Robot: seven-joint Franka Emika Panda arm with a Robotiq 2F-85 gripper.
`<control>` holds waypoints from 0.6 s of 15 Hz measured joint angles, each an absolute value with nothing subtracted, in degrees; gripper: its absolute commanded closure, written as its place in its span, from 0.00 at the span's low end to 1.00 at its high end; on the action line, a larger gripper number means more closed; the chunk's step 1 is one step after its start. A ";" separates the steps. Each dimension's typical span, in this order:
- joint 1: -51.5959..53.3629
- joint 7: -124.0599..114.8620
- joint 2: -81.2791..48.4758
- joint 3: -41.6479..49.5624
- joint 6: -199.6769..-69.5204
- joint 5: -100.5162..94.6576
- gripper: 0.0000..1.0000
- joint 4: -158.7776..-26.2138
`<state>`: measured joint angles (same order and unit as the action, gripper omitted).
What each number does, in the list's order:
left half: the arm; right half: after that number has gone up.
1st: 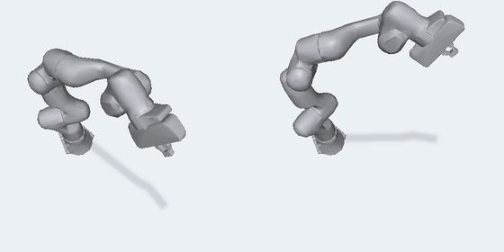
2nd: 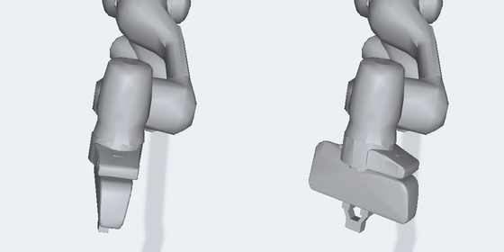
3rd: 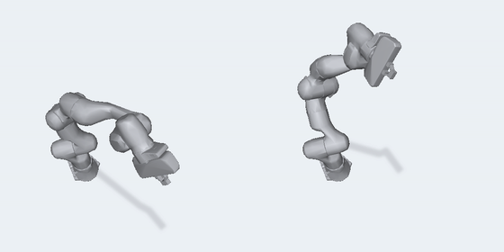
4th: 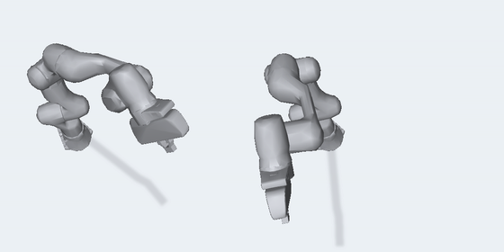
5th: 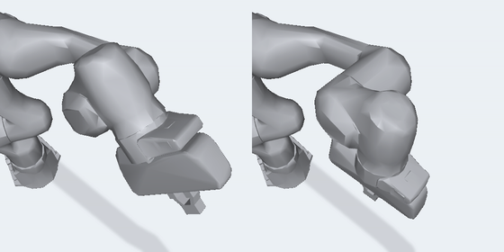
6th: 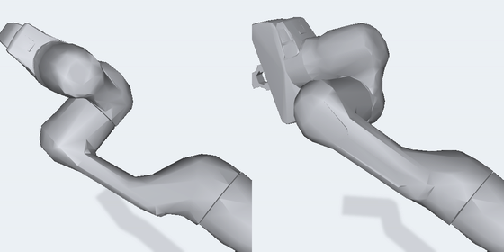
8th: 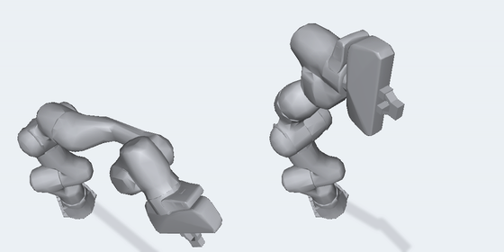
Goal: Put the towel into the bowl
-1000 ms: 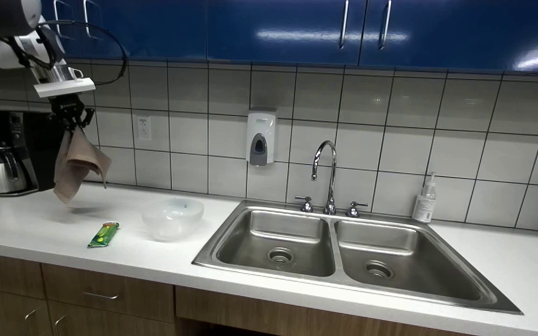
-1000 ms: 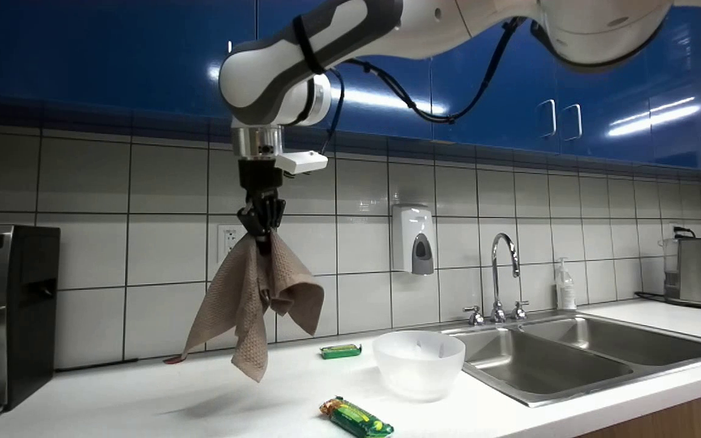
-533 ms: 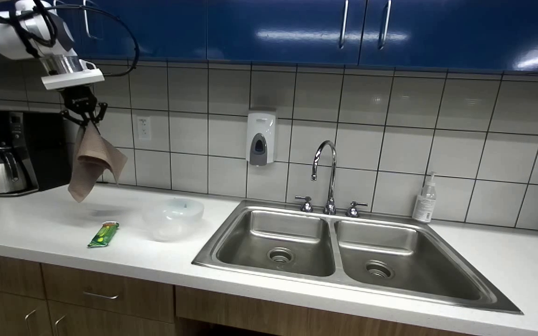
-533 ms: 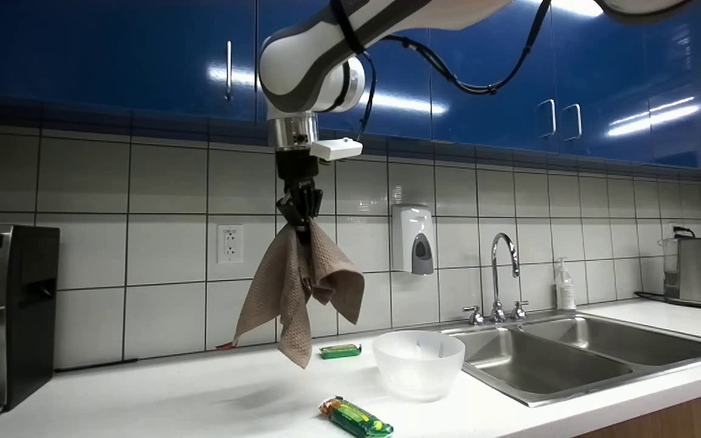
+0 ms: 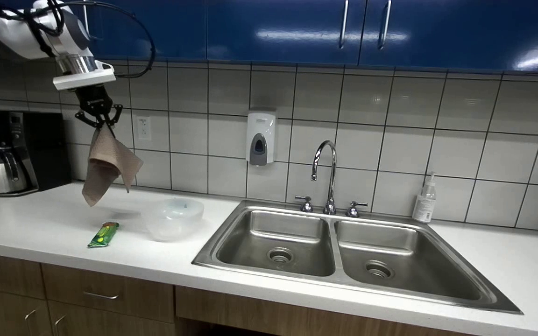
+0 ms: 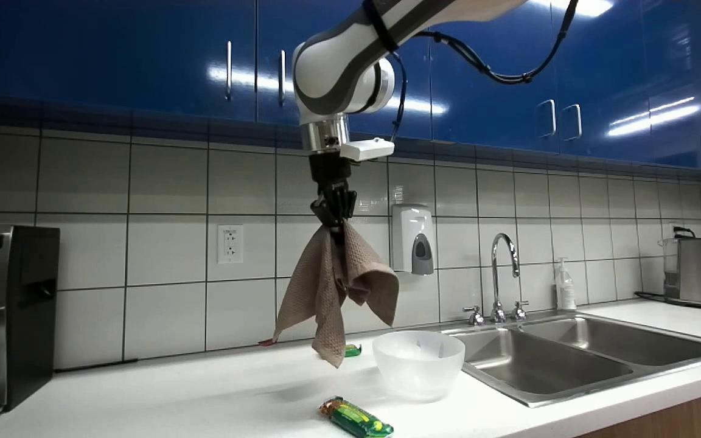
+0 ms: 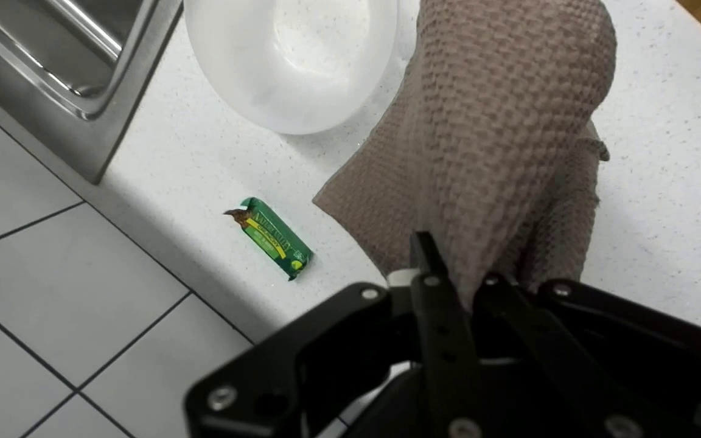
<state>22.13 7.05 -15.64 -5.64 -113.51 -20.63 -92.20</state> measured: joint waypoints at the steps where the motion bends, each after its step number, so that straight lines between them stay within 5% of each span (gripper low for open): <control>1: 21.52 6.77 -14.96 -5.64 -113.51 -20.63 0.99 -93.01; 9: 17.12 3.70 -10.29 -5.60 -113.51 -20.63 0.99 -98.04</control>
